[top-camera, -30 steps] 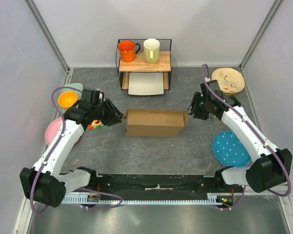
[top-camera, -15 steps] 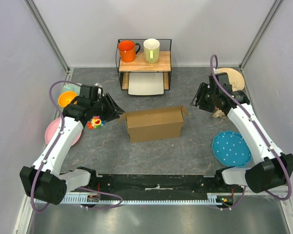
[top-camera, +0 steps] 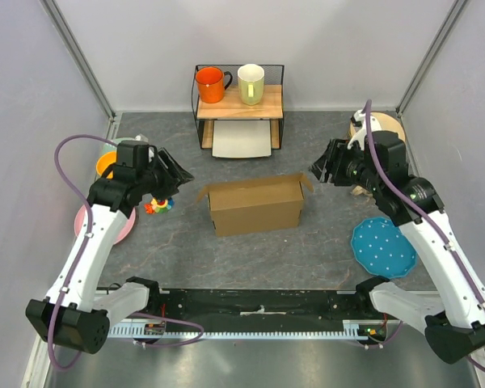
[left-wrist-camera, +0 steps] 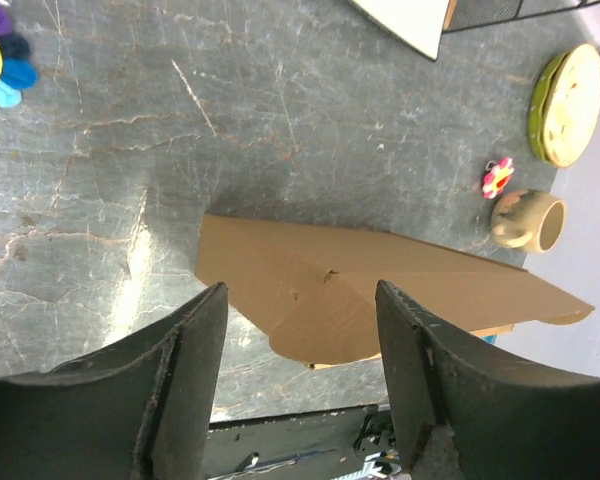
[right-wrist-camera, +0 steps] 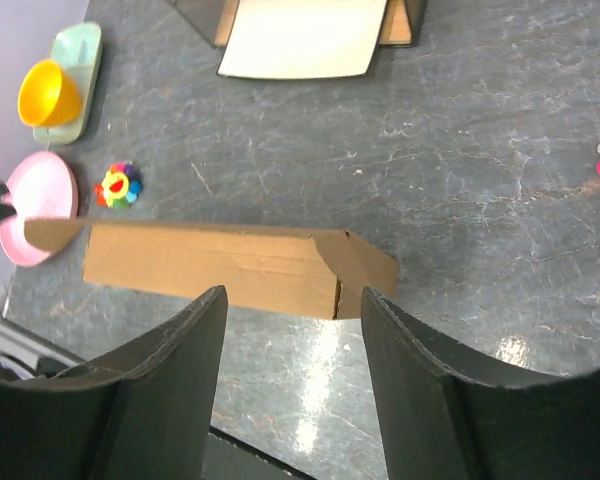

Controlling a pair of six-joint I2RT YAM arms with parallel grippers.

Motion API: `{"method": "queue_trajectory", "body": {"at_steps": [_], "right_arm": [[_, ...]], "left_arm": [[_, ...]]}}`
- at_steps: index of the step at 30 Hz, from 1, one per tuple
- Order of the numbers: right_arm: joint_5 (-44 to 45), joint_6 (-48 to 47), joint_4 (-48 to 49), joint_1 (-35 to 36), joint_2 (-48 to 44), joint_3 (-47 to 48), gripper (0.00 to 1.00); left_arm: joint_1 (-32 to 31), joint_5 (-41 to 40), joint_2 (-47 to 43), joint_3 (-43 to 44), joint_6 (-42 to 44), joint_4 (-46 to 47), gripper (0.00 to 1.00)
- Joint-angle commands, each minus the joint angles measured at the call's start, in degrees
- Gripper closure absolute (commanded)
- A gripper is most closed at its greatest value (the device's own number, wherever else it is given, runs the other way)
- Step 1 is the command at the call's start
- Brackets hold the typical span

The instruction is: Fold the paper box

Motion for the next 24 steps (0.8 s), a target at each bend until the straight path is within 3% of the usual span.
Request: {"method": "queue_trajectory", "body": {"at_steps": [1,4,5,9,19,24], "right_arm": [[-3.7,-7.4,2.8,1.5,-0.8,-3.2,0.35],[-2.4,-9.1,2.1,2.3,-0.9,-5.1,0.34],[-1.5,-9.6,2.0,2.5,-0.8,-5.8,0.35],[-0.4,-10.9,1.3,3.3,0.6,-7.4,0.34],[1.4,-12.1,6.2,4.0,5.3,-9.3,0.36],[1.6,-12.3,9.0,4.8,6.2,-10.7,0.39]], "left_arm": [[0.8,-1.6,-0.2,3.7,-3.1,1.1,0.3],[0.8,-1.9,-1.0,3.5,-1.8,2.7,0.22],[0.8,-2.1,-1.7,3.2,-1.5,2.8,0.15],[0.7,0.4,-5.4,-0.1,1.2,6.8,0.08],[0.8,13.7,-9.2,-5.9,5.1,13.8,0.16],[0.7,15.7,-9.8,-7.2,7.6,14.2,0.21]]}}
